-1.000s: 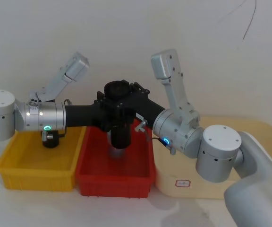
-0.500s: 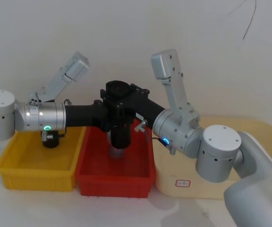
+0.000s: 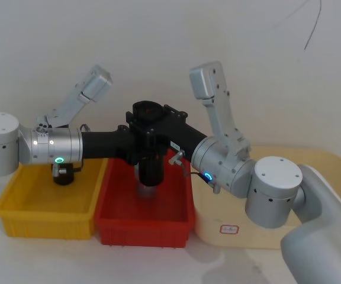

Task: Pick up the garbage bag with the one hand and transfer it to the other hand.

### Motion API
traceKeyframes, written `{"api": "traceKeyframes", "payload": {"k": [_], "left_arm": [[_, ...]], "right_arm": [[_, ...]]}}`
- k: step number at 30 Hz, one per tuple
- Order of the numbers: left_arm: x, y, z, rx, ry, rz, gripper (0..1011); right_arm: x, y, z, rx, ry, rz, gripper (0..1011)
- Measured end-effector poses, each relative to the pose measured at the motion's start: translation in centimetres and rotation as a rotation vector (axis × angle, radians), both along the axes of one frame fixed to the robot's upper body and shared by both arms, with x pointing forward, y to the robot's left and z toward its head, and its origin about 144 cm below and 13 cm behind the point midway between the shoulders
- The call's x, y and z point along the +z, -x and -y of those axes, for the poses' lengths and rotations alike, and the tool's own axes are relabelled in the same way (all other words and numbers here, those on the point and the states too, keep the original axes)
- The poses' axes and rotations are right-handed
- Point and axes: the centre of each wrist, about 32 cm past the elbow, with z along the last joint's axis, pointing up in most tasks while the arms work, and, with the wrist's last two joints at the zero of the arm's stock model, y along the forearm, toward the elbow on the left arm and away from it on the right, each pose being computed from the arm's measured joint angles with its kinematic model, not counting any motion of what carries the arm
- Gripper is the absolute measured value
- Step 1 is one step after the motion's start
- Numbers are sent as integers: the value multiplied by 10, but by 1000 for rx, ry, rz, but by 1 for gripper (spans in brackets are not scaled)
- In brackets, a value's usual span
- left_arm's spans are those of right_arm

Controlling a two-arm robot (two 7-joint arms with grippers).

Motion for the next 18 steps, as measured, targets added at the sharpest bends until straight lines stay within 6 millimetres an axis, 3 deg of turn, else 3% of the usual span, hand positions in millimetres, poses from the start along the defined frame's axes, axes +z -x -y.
{"api": "traceKeyframes", "payload": {"k": [14,18], "left_arm": [[0,0,0,0,0,0,419],[0,0,0,0,0,0,528]], "right_arm": [[0,0,0,0,1,0,578],[0,0,0,0,1,0,577]]}}
